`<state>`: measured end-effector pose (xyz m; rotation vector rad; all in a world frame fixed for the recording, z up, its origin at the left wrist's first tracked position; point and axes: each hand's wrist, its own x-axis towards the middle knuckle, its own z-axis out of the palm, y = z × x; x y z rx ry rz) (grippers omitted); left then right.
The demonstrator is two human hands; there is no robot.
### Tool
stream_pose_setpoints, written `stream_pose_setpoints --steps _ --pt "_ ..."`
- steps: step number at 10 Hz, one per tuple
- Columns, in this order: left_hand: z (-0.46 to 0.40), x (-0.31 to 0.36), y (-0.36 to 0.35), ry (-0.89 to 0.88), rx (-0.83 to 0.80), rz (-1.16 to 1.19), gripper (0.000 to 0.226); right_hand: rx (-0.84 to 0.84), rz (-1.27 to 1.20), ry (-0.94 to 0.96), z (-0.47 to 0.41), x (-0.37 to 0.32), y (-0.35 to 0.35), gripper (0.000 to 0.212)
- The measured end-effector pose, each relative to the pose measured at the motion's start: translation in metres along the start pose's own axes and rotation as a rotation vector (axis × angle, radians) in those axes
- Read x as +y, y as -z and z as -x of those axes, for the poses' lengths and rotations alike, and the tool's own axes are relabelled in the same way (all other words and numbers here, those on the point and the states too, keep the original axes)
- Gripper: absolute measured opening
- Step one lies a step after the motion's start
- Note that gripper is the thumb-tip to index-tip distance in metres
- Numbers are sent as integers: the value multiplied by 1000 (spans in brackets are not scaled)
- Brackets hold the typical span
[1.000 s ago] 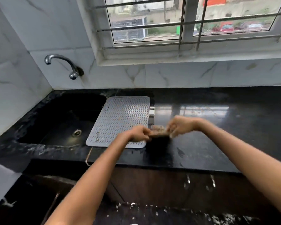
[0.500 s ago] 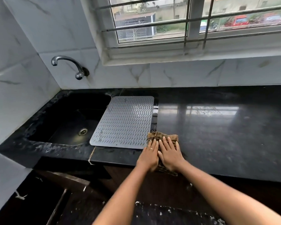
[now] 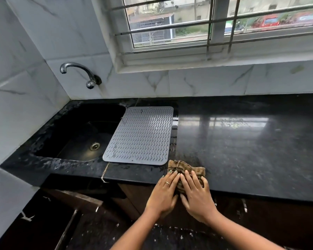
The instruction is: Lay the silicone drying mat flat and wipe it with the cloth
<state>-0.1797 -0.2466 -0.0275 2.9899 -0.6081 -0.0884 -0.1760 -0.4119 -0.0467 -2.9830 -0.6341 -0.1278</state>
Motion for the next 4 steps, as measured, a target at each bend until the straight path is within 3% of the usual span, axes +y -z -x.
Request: stream_pose_setpoints --steps 1,2,3,4 --pt "-19 -14 29 27 -132 216 55 -100 -35 70 -27 16 36 45" --pt "-56 -30 92 98 -389 310 38 -452 -227 74 -84 33 101 26" --pt "-97 -46 164 175 -623 170 49 -717 -225 99 -148 50 171 25" --pt "-131 -60 249 254 -214 119 48 -506 -145 37 -196 54 250 21"
